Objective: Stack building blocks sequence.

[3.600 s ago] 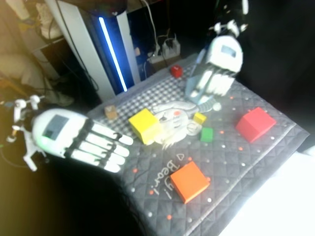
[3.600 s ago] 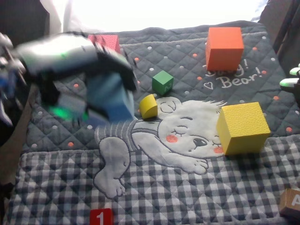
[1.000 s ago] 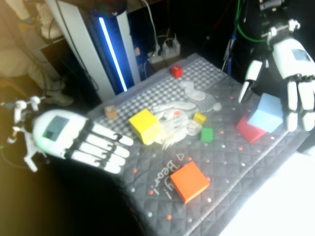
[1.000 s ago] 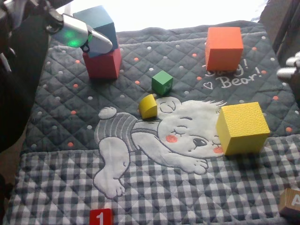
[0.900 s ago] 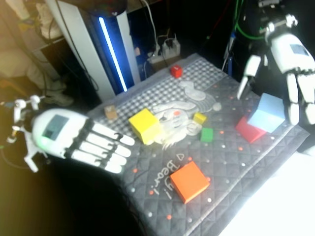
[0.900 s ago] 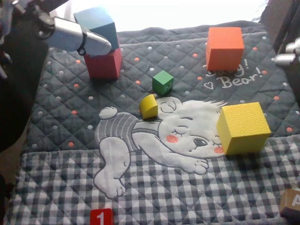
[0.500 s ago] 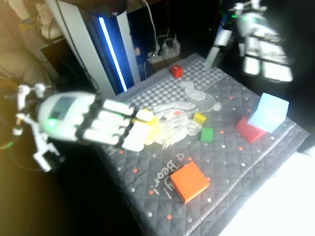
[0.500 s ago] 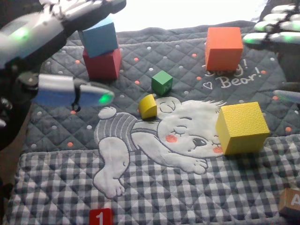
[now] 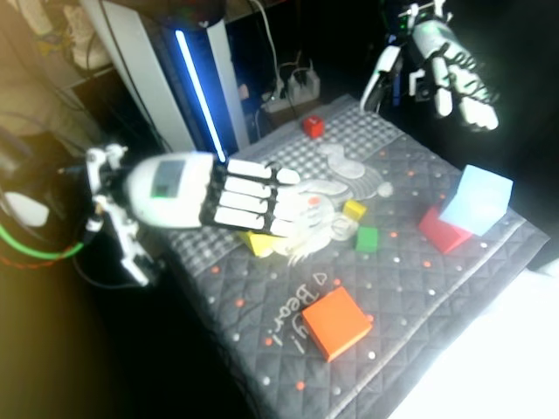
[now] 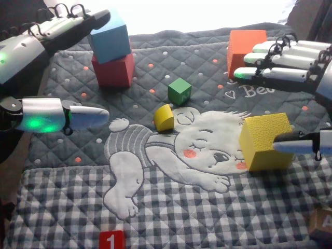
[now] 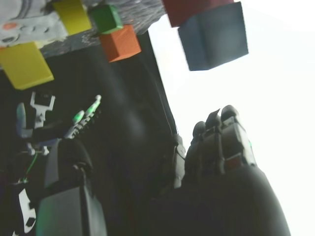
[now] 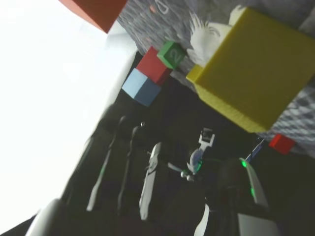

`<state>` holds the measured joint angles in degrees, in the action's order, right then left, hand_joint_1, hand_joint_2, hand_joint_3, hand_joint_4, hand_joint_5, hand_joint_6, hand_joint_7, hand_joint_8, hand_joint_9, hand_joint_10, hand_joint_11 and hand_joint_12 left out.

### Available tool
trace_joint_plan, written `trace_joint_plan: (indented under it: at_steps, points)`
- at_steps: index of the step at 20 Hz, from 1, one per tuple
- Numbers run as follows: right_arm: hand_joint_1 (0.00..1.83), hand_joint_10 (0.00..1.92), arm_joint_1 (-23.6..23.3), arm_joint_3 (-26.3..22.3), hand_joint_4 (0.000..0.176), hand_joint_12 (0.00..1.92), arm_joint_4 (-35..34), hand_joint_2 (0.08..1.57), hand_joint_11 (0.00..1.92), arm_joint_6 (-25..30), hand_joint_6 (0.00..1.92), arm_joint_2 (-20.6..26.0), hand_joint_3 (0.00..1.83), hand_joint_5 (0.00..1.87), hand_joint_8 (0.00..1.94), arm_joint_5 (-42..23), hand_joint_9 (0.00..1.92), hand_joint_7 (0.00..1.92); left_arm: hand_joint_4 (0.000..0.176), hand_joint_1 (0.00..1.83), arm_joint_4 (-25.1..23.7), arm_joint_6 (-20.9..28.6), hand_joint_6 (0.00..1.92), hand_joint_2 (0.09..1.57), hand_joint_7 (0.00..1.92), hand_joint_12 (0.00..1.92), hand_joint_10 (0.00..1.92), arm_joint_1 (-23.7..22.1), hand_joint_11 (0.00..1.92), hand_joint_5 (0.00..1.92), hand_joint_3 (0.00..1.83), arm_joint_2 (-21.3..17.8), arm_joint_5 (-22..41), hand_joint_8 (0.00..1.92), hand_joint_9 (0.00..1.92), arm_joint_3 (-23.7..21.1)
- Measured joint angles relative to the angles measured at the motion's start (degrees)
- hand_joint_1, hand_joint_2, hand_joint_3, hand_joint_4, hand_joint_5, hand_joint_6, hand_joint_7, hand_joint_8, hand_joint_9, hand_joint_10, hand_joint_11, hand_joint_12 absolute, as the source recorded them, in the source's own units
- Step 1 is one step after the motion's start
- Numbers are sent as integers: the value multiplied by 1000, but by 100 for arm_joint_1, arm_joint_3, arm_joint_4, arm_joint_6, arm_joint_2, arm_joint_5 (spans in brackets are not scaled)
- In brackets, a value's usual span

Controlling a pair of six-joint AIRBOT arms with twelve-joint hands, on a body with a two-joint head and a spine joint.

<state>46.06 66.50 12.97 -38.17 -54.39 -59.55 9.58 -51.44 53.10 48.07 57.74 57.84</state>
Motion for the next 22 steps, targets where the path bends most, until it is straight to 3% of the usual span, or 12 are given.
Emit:
trace_joint_plan:
  at_steps: [4,5,6,11,12,14,15,16,17,18,20,22]
  points:
    - [555,23,103,149,79,45,81,927,148,232,1,-275,0,131,8,463,122,133,152,776,162,0,5,942,0,12,0,59,24,102,0,0,0,0,0,0]
    - [575,21,105,151,75,59,125,926,174,234,3,-308,0,137,4,527,126,127,142,773,153,0,5,950,0,12,0,59,22,103,4,0,-4,0,0,0]
    - [580,28,140,151,95,82,133,919,217,238,1,-317,0,130,8,553,156,141,140,791,111,2,6,939,5,15,0,59,29,110,0,0,-4,2,0,0]
    - [694,25,199,295,95,983,151,959,145,267,2,-435,0,230,6,813,446,349,151,803,136,2,1,938,2,19,0,66,23,107,0,0,-22,0,0,24]
    - [888,50,199,337,52,1029,177,1005,239,352,12,-483,3,398,22,872,597,522,153,795,127,2,1,937,4,22,0,63,28,107,0,4,-28,1,0,24]
    - [1082,107,197,391,0,1226,136,1024,444,463,14,-527,0,658,28,804,840,750,155,799,144,2,0,934,8,26,0,63,33,103,0,39,-44,2,0,26]
    - [1209,289,179,415,0,1458,138,1109,566,522,699,-529,7,864,948,702,987,937,148,811,116,13,0,941,5,29,0,63,36,101,1,42,-92,1,0,37]
    - [1240,775,179,415,0,1573,142,1147,708,522,858,-529,3,877,1212,673,972,945,146,795,118,20,0,952,0,29,0,66,31,94,6,50,-94,0,0,37]
    - [1240,775,179,415,0,1573,136,1147,708,531,858,-529,3,877,1212,660,972,945,146,795,120,28,0,952,0,29,0,66,31,94,6,85,-92,0,0,72]
    - [1250,1039,155,417,0,1535,129,1130,779,540,845,-529,0,951,1187,634,935,991,156,740,162,39,0,960,0,38,0,87,41,88,7,96,-90,0,0,72]
    - [1352,1499,63,439,0,1641,199,1189,517,538,805,-527,0,886,1366,675,737,818,161,758,164,48,2,966,0,37,0,136,26,82,7,101,-105,0,0,72]
    - [1364,1411,-37,459,0,1564,251,1161,601,507,828,-496,0,949,1269,678,798,836,152,795,160,57,7,966,3,48,0,146,35,100,4,98,-98,1,0,72]
